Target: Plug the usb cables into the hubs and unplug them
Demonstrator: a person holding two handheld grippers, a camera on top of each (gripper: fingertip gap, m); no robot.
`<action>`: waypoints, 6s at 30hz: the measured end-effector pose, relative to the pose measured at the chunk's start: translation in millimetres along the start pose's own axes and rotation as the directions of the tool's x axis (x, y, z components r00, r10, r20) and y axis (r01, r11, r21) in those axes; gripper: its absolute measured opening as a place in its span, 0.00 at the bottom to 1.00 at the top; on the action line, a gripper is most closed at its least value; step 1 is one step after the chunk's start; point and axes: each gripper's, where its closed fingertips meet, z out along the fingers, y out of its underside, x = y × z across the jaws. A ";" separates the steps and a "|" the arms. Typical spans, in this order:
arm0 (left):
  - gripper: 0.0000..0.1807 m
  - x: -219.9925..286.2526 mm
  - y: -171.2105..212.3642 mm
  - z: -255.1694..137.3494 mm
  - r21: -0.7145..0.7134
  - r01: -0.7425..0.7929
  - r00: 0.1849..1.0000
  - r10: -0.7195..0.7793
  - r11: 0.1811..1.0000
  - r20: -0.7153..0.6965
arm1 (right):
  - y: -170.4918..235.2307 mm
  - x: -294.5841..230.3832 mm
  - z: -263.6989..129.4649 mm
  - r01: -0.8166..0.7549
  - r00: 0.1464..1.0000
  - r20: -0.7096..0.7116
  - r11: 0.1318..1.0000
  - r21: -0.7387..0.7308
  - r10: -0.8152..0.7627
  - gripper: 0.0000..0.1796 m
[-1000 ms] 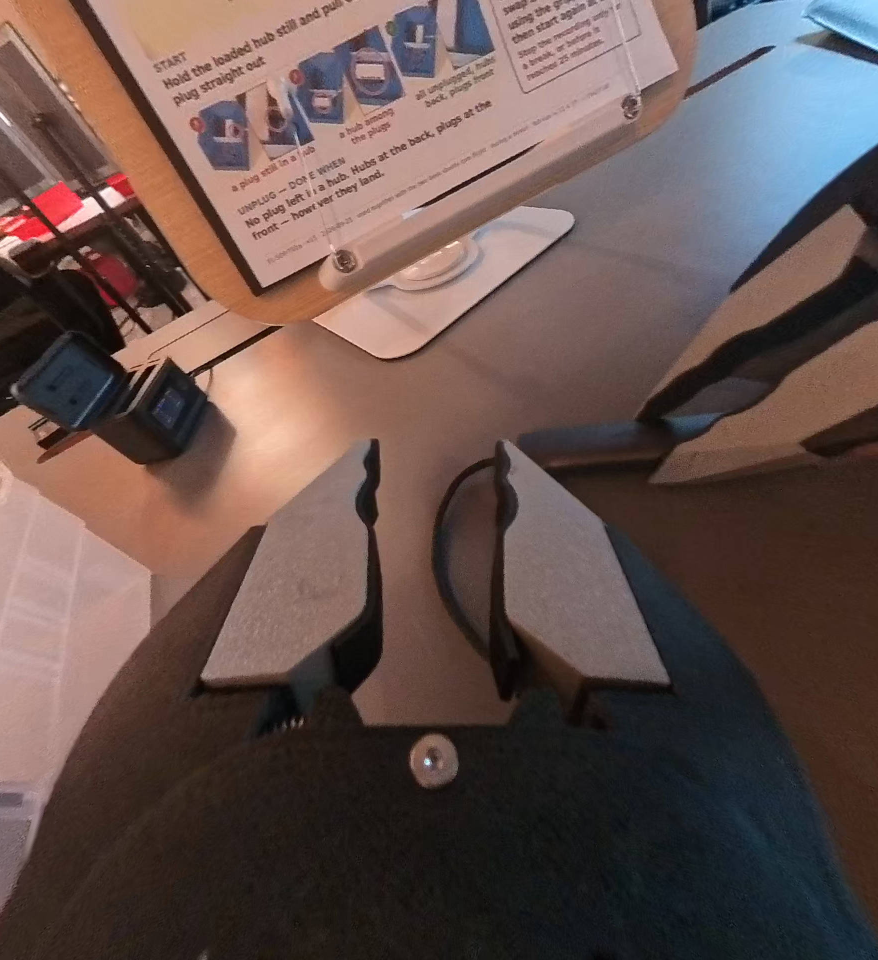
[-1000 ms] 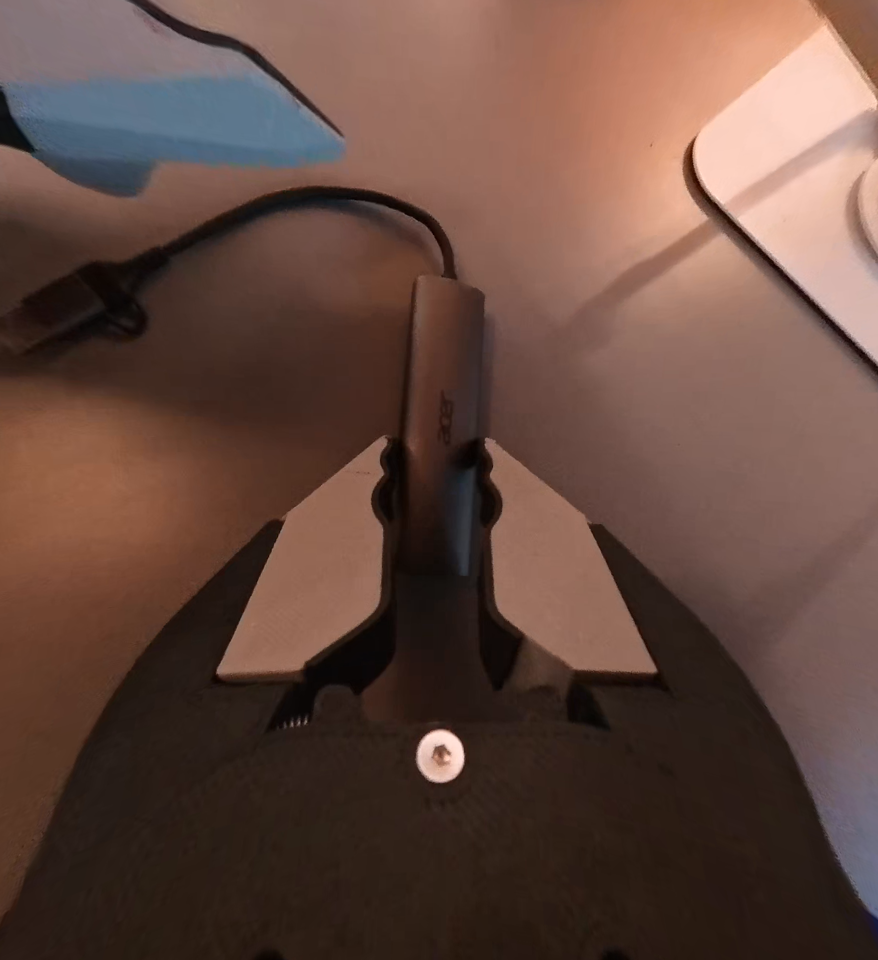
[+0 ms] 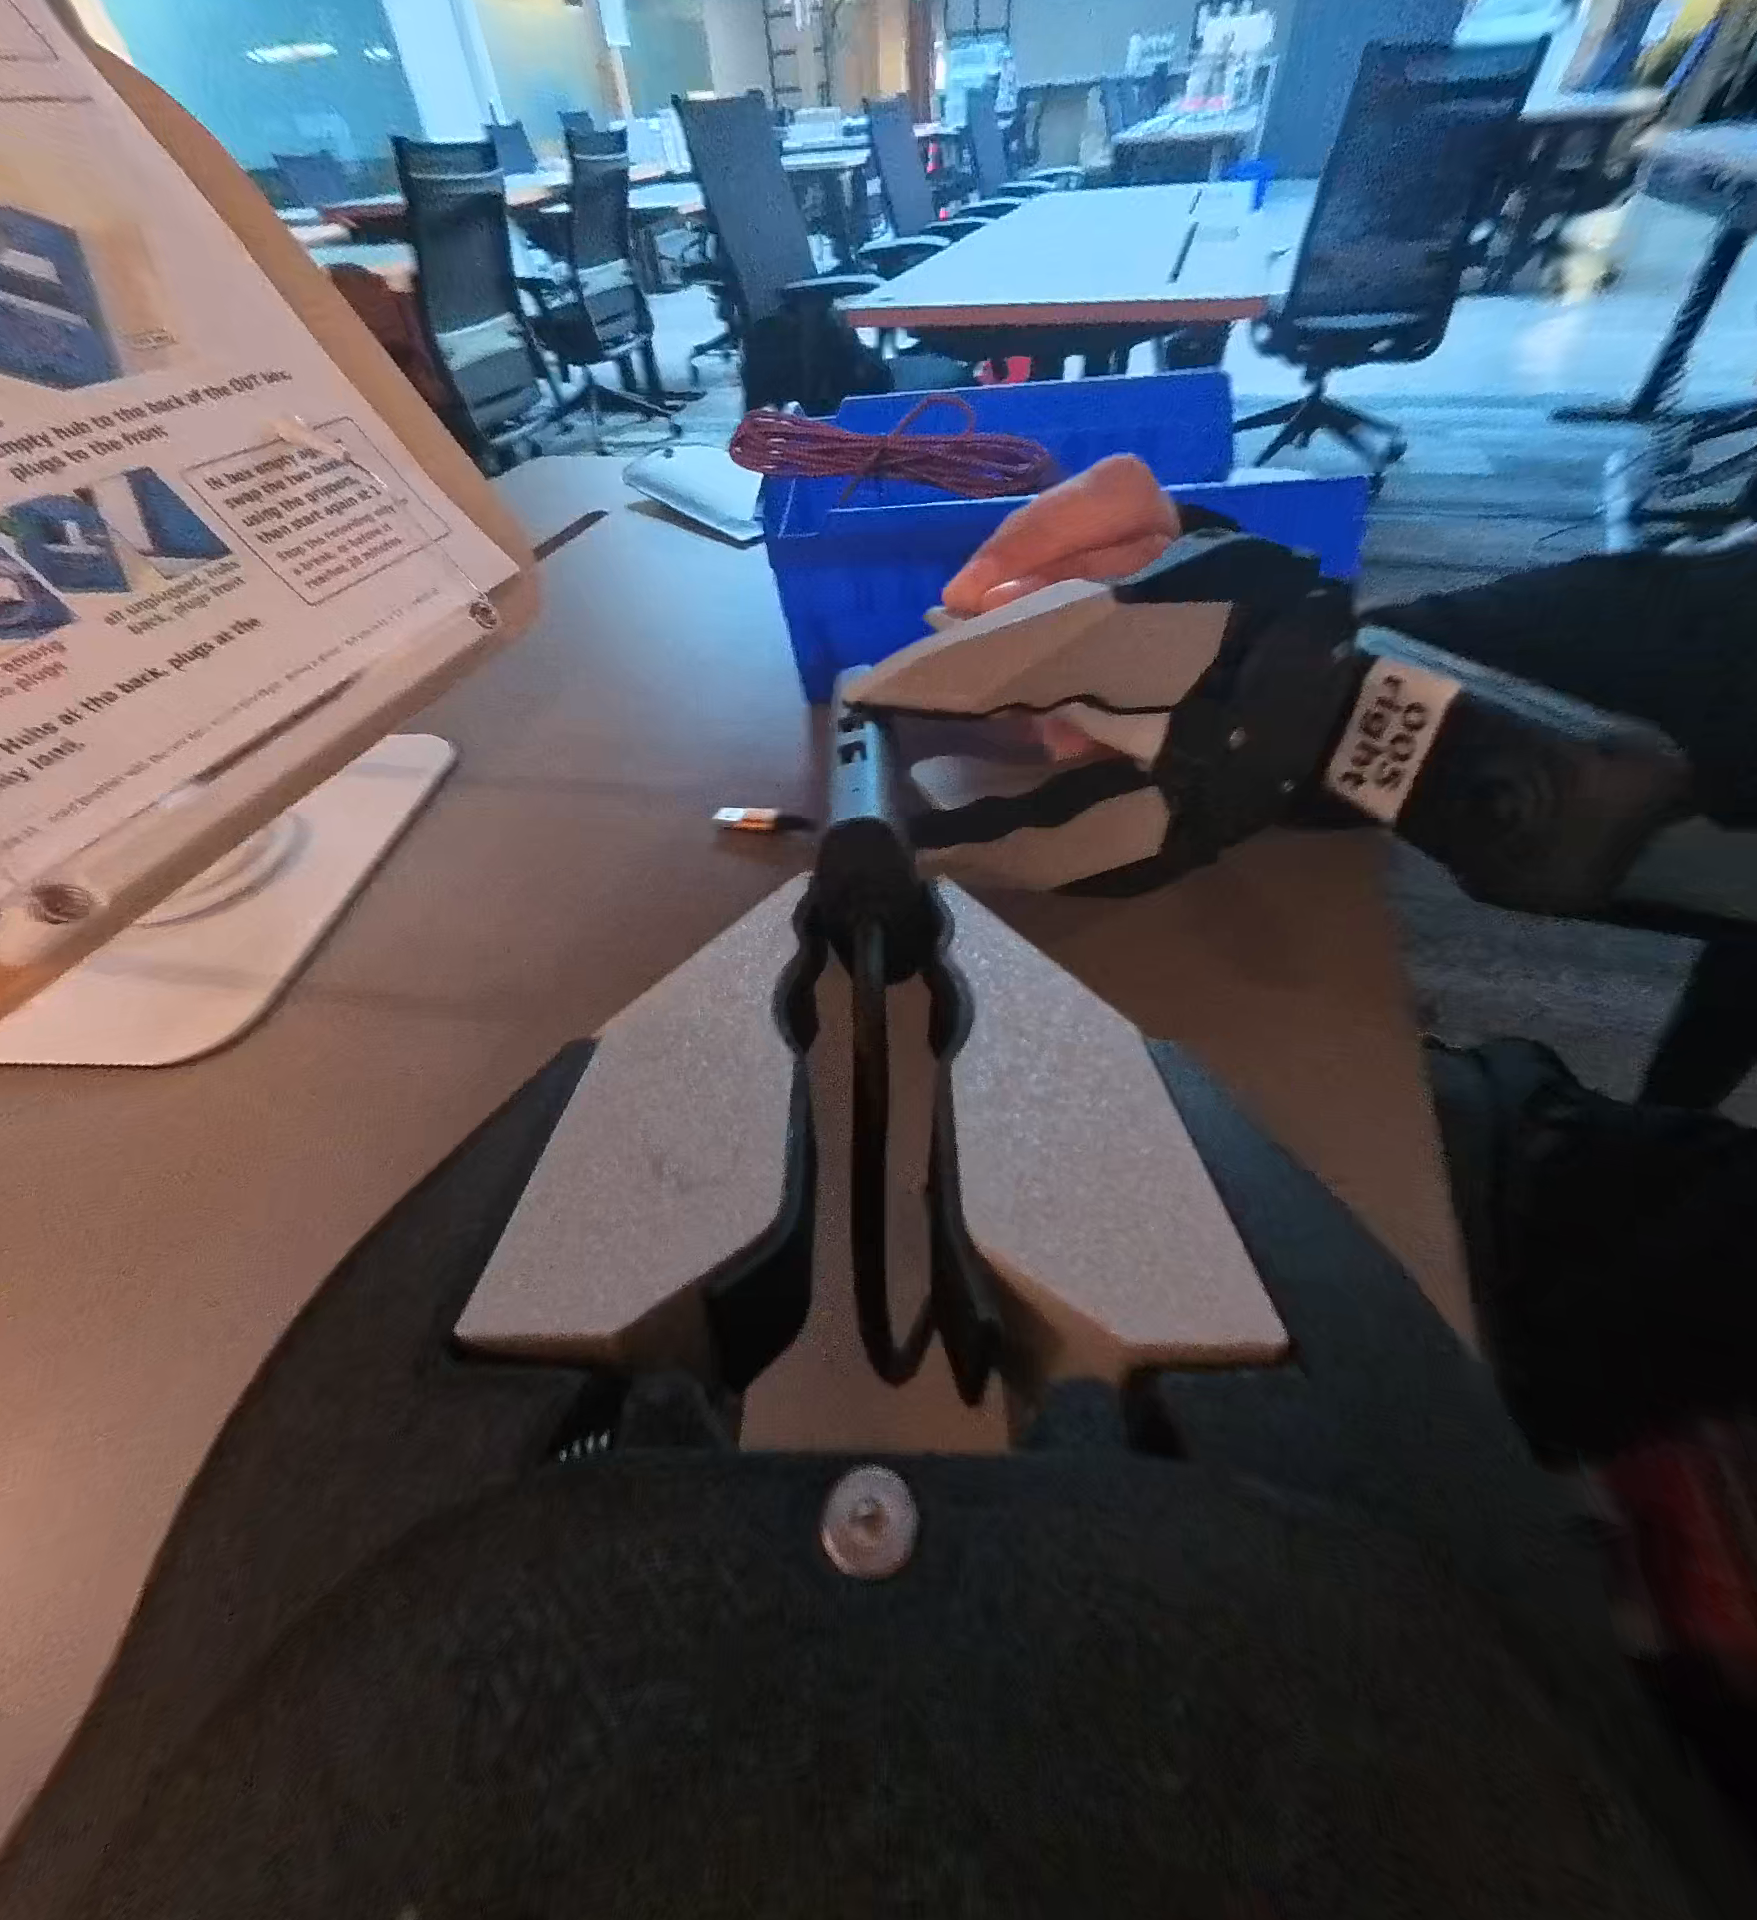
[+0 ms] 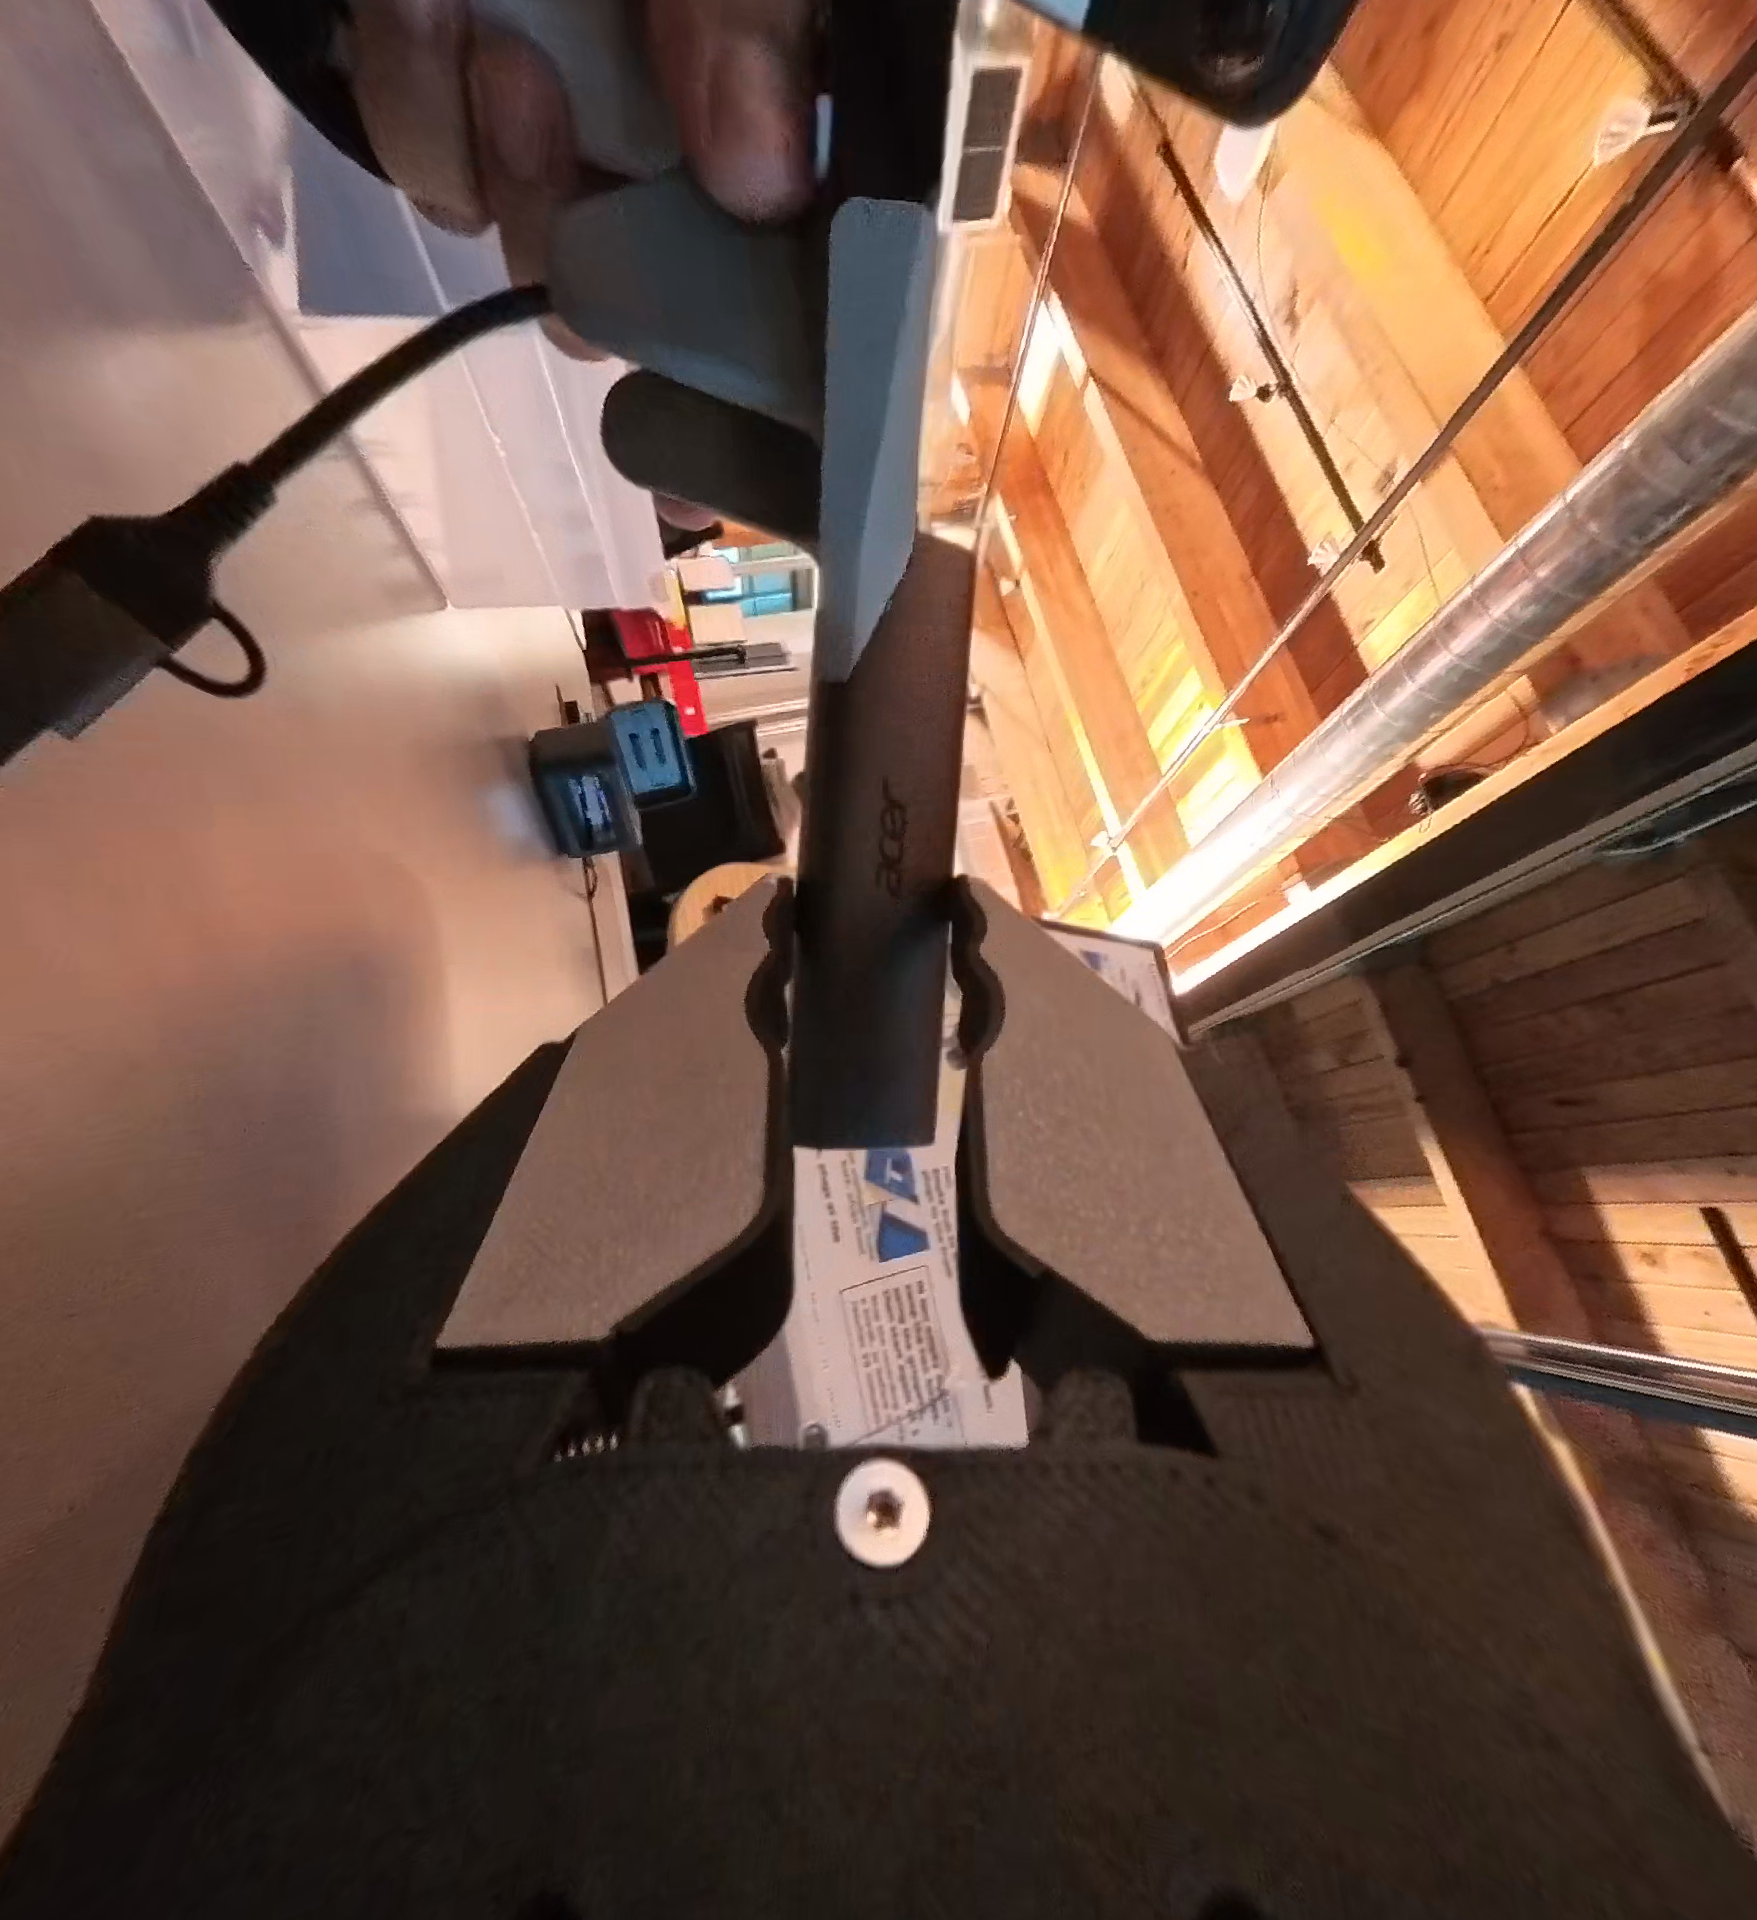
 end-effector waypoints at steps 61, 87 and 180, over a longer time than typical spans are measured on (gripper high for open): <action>0.08 -69.0 46.5 14.3 -0.507 -0.488 0.559 0.701 0.710 0.443 | 180.9 -101.4 -70.9 -0.573 0.260 -0.362 -0.159 -0.804 0.895 0.17; 0.08 -50.2 -5.2 -4.5 -0.338 -0.657 0.415 0.698 0.673 0.583 | -34.3 51.5 -89.4 -0.985 -0.060 0.785 0.093 -0.149 0.617 0.07; 0.07 -10.9 49.6 54.4 -0.655 -0.740 0.097 0.988 0.150 0.117 | 8.3 -57.2 -54.6 -0.320 0.367 0.352 0.472 -0.821 0.861 0.07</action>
